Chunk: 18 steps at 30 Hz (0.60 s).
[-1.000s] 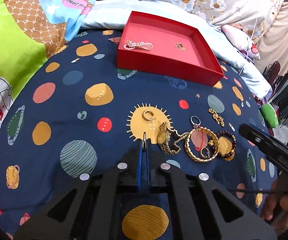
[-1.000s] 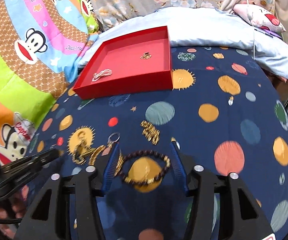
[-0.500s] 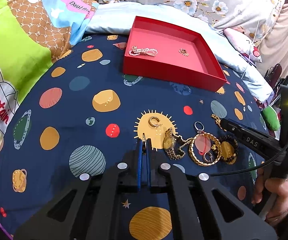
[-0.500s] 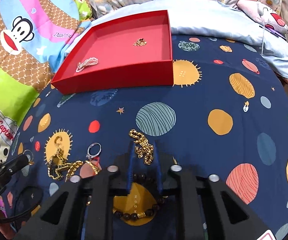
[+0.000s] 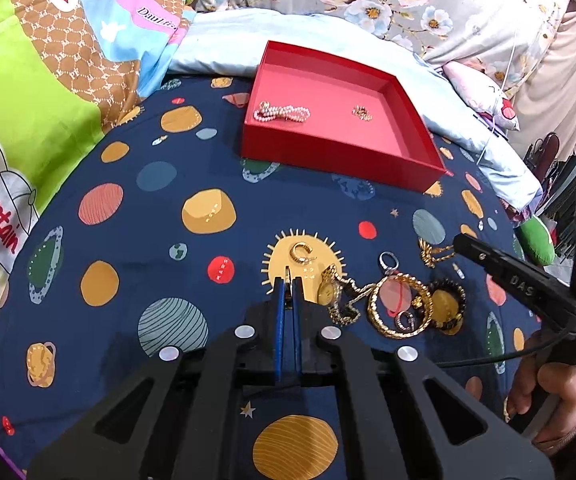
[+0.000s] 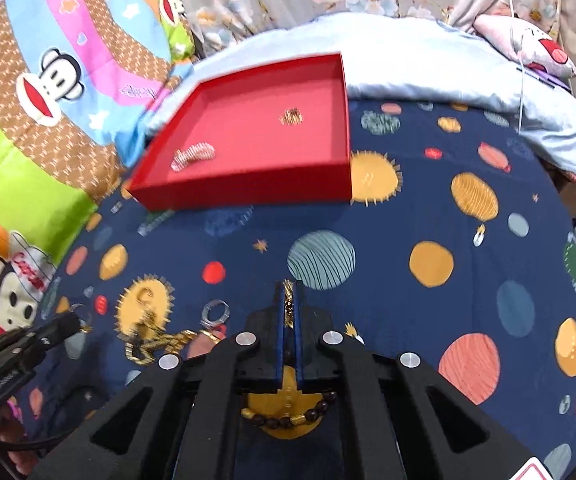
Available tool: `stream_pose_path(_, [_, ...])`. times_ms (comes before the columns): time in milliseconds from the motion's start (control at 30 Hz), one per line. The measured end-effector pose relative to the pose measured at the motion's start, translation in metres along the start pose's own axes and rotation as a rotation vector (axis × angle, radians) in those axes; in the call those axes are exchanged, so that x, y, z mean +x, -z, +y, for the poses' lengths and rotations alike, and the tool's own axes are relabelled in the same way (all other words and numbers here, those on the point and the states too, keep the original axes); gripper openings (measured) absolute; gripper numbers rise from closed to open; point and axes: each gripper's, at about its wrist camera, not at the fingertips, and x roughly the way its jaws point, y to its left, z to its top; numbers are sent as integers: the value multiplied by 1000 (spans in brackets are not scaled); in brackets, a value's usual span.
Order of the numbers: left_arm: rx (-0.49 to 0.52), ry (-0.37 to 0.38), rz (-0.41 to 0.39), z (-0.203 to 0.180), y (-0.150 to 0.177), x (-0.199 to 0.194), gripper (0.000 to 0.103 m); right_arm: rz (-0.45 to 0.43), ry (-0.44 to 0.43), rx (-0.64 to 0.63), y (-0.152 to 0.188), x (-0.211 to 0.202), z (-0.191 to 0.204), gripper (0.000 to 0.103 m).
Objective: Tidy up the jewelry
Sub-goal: 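Carry both gold pieces over the red tray and open both tools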
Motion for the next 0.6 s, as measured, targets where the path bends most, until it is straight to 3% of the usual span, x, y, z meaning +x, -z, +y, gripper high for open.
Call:
stream_pose_path(333, [3,52,-55,-8,-28,-29,3,-136,-74,10,-39,-61,9,3])
stream_pose_path(600, [41,72,-154,-21,-77,-47,3,-243,-97,-28,-84,-90,18,3])
